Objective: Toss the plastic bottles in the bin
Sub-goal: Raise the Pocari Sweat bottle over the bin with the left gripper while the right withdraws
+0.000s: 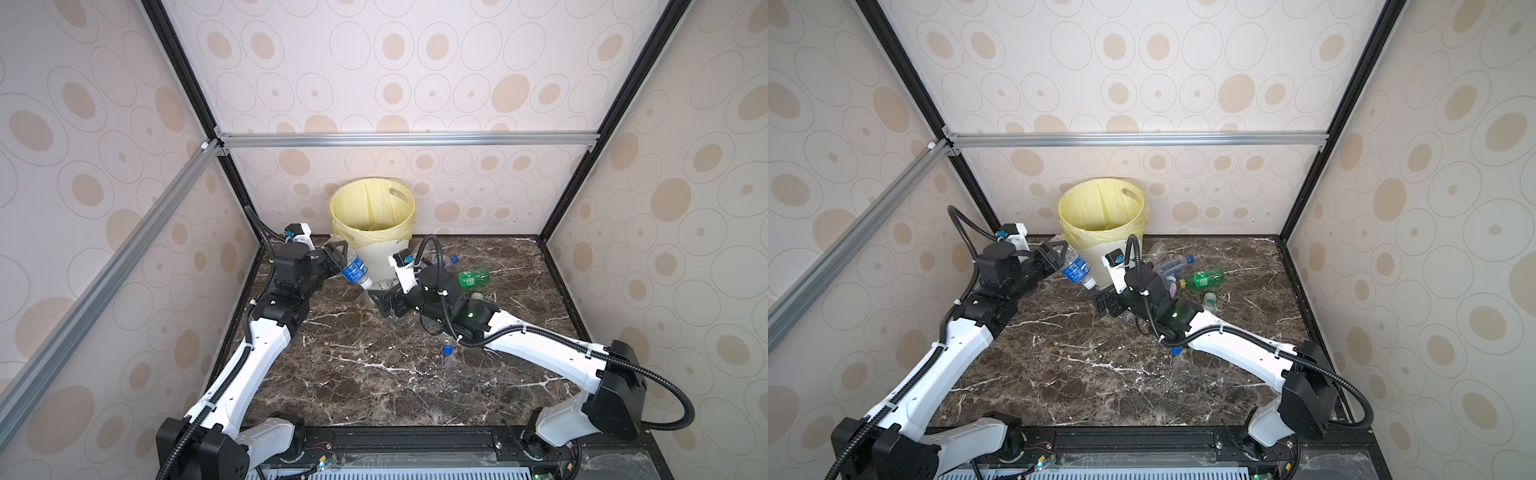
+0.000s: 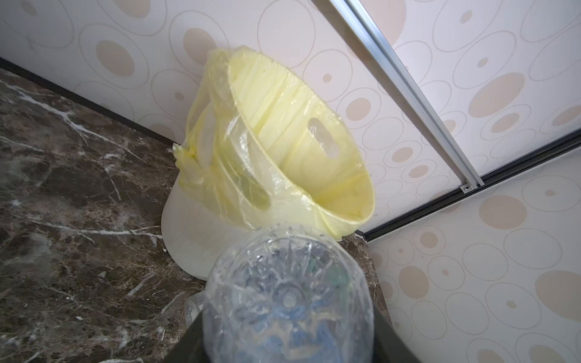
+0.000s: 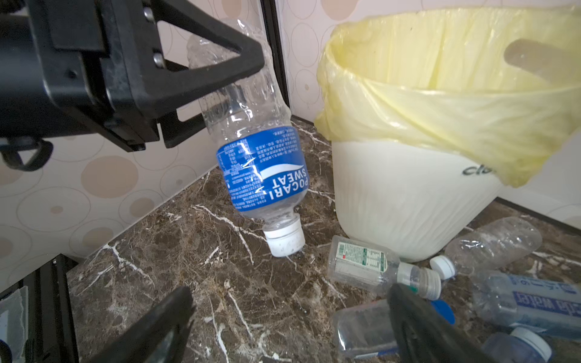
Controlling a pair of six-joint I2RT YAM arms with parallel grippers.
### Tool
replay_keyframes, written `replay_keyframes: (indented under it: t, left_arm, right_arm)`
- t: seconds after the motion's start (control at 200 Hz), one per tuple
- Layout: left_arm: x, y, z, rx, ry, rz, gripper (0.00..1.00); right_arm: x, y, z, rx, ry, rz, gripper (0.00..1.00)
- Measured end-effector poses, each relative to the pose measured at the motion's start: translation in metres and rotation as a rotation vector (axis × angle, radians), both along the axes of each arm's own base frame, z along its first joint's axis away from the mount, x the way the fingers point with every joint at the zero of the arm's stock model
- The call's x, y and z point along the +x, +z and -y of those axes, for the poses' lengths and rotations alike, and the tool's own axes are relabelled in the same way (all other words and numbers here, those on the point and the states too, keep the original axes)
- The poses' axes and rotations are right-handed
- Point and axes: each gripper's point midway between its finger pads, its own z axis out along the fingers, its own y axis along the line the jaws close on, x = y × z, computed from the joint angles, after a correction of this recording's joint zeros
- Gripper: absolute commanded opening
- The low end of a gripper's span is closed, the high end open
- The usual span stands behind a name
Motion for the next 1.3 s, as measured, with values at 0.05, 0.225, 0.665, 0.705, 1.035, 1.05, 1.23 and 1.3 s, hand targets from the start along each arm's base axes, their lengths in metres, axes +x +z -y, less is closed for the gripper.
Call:
replay_keyframes:
  t: [0.05,0.225,0.665,0.705,1.035,1.05,1.23,1.3]
  left_arm:
    - [0.001,0.017,-0.001,0.008,0.006,0.033,0.54]
    - [0.009,0.07,-0.002,0.03,0.012,0.136,0.54]
    - [0.038,0.151,-0.001,0.121,0.043,0.352,0.52]
    - [0.036,0.162,-0.002,0.125,0.049,0.39,0.52]
    - [0.025,0.246,-0.012,0.131,0.131,0.667,0.53]
    - [0.027,0.247,-0.012,0.13,0.133,0.67,0.53]
    - [0.092,0.207,0.008,0.127,0.089,0.591,0.69]
    - [0.128,0.171,0.024,0.128,0.04,0.499,0.87]
  right_arm:
    - [0.004,0.009,-0.001,0.005,-0.003,0.014,1.0]
    - [0.025,0.036,0.002,0.016,-0.033,0.052,1.0]
    - [0.078,0.109,0.03,0.092,-0.138,0.129,1.0]
    - [0.08,0.114,0.033,0.098,-0.141,0.136,1.0]
    - [0.094,0.128,0.047,0.098,-0.162,0.142,1.0]
    - [0.094,0.127,0.048,0.097,-0.164,0.14,1.0]
    - [0.099,0.12,0.053,0.081,-0.174,0.121,1.0]
    - [0.099,0.12,0.054,0.078,-0.175,0.118,1.0]
